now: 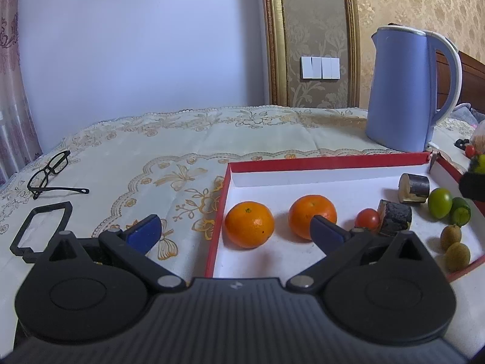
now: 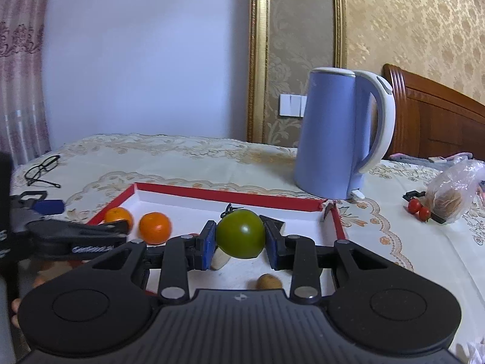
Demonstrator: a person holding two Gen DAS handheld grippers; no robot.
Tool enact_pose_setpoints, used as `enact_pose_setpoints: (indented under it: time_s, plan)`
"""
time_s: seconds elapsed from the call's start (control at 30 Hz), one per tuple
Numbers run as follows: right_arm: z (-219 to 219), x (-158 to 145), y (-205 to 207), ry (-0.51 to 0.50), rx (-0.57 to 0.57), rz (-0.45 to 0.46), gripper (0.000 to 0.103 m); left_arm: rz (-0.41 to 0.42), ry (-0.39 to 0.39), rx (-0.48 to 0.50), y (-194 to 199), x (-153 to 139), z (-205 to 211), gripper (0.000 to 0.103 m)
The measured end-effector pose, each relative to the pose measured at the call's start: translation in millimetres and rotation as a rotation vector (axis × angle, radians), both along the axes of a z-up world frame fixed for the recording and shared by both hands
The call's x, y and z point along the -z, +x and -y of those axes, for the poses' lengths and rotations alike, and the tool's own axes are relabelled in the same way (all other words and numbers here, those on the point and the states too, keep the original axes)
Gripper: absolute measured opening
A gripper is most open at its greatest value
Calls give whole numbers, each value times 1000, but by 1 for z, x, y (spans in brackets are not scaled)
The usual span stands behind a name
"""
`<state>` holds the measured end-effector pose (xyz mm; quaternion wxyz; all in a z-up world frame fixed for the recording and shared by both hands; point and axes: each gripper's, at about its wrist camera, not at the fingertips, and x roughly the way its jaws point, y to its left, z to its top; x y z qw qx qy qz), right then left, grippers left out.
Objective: Organize fruits
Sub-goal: 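Carry the green tomato into the box and open the right gripper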
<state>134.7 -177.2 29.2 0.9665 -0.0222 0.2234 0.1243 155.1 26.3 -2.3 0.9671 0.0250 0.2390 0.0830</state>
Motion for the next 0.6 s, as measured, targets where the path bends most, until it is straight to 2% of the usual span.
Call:
enact_pose_setpoints:
  time_s: [0.6]
  plan:
    - [-7, 10, 47, -23, 64, -63, 33, 10, 21, 3, -1, 0, 3, 103]
